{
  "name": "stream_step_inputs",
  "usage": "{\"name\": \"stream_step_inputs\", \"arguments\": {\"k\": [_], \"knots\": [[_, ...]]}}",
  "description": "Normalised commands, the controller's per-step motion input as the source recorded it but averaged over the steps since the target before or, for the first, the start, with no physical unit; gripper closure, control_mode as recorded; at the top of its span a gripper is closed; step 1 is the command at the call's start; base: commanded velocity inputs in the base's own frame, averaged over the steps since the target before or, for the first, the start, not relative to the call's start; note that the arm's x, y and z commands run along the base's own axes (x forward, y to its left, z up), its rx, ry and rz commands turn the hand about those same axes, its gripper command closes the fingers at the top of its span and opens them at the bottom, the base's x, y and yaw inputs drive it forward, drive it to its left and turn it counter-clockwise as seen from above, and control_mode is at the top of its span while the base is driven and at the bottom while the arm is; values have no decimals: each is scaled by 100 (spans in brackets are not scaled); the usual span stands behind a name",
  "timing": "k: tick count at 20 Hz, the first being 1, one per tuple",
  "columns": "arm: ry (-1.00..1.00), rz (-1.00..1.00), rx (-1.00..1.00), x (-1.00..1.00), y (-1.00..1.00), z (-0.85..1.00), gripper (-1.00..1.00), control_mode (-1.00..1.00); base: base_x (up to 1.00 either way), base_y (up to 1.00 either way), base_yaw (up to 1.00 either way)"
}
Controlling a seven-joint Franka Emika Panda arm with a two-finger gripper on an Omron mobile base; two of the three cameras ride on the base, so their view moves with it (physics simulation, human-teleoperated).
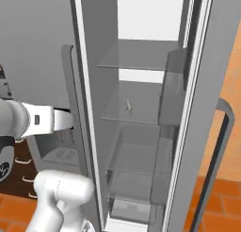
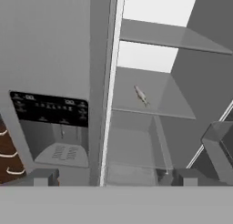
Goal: Place one corn and one fish in each tupperware on the nearby counter, to pack two identical lunches.
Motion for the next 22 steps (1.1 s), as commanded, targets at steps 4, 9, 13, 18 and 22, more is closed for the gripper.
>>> {"name": "stream_step_inputs", "arguments": {"k": [4,9,13,18,22], "knots": [[0,0,0,0,0,0,-100,100,59,-35,0],[0,0,0,0,0,0,-100,100,75,-24,-1],[0,0,0,0,0,0,-100,100,18,-71,0],[0,0,0,0,0,0,-100,100,16,-61,-9],[0,0,0,0,0,0,-100,100,61,-1,-14]]}}
